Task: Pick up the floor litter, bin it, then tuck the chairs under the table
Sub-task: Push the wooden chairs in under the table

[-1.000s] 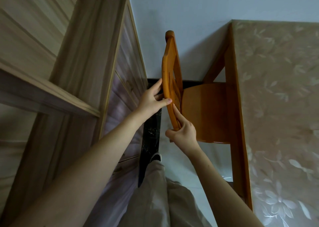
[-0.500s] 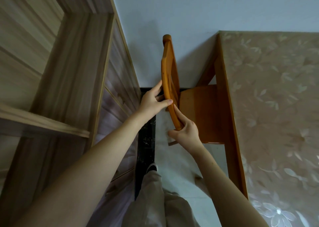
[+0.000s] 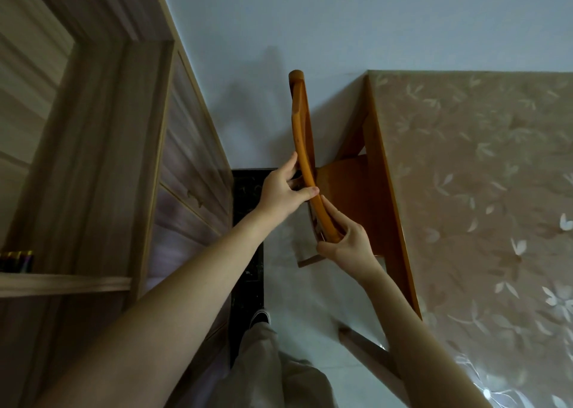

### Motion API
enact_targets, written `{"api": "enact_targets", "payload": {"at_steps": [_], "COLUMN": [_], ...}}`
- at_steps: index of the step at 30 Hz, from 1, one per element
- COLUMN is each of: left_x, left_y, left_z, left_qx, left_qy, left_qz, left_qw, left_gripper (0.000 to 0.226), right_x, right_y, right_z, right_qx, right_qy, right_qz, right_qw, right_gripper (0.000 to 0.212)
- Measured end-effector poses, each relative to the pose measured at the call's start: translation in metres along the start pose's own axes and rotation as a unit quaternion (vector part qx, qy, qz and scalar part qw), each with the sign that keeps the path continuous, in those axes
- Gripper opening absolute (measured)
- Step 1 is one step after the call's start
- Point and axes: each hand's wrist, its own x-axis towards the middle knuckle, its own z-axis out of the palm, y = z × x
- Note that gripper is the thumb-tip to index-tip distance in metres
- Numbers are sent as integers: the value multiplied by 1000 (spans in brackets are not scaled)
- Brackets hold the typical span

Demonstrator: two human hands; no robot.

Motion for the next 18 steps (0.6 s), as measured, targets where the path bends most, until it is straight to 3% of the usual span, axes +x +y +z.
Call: {"api": "enact_targets", "payload": {"at_steps": [18], "left_x": [30], "left_y": [28], "left_z": [31], "left_qx": [16], "left_qy": [-31], "left_qz": [11], "left_qw": [999], "left_gripper": [91], "right_x": [15], "right_y": [-3], "right_z": [-36], "right_qx": [-2], "right_qy": [37], "right_qz": [34], "right_qw": [999], "right_gripper": [87]}}
